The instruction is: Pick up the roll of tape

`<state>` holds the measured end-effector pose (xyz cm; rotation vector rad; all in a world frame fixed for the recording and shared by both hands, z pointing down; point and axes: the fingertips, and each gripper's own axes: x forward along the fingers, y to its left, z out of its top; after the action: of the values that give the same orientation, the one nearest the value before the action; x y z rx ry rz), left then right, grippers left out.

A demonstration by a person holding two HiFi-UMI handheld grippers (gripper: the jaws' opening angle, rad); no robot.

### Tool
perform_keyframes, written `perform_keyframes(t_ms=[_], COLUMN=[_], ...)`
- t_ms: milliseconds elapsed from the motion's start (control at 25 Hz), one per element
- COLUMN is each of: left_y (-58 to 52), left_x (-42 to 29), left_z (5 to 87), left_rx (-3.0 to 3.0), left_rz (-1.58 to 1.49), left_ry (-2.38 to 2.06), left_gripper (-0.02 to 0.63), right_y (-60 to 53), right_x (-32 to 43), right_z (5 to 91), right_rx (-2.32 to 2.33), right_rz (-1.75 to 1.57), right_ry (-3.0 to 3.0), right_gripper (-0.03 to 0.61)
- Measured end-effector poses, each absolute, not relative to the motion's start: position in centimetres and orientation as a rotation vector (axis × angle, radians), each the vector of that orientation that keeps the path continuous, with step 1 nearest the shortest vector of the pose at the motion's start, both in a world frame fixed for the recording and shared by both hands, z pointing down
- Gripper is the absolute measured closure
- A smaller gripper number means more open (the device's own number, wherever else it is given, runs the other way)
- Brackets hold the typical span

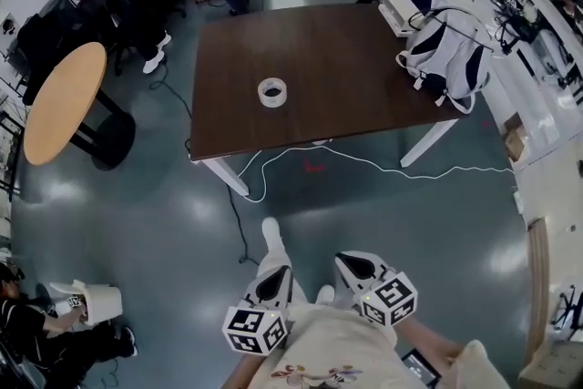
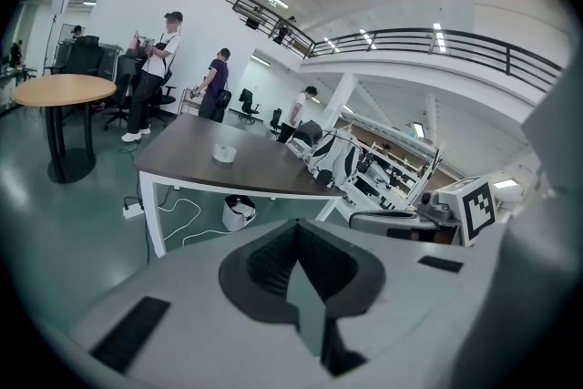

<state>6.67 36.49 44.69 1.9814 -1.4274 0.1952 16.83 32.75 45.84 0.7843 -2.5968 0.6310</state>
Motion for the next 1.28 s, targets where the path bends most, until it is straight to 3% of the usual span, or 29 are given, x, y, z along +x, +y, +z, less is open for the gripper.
perform_keyframes(t_ms=[400, 880, 1280], left_y=[18.8, 7.5, 1.6], left_x=[-4.2, -15.7, -17.1], left_z=[42.6, 43.4, 44.4], left_rx=[2.054, 2.025, 2.023], left_rz=[0.211, 0.200, 0.192], left_ry=[-1.370, -1.345, -1.282], left_gripper=[0.609, 0.609, 0.609], right_y=[17.1, 5.5, 0.2], right_x=[5.5, -4.4, -6.3], right_z=[45.0, 46.3, 45.4], right_rx=[0.779, 0.788, 0.833], right_rz=[0.598, 0.617, 0.600], right_ry=[-2.569, -2.510, -2.516], right_gripper=[0.573, 0.573, 0.572])
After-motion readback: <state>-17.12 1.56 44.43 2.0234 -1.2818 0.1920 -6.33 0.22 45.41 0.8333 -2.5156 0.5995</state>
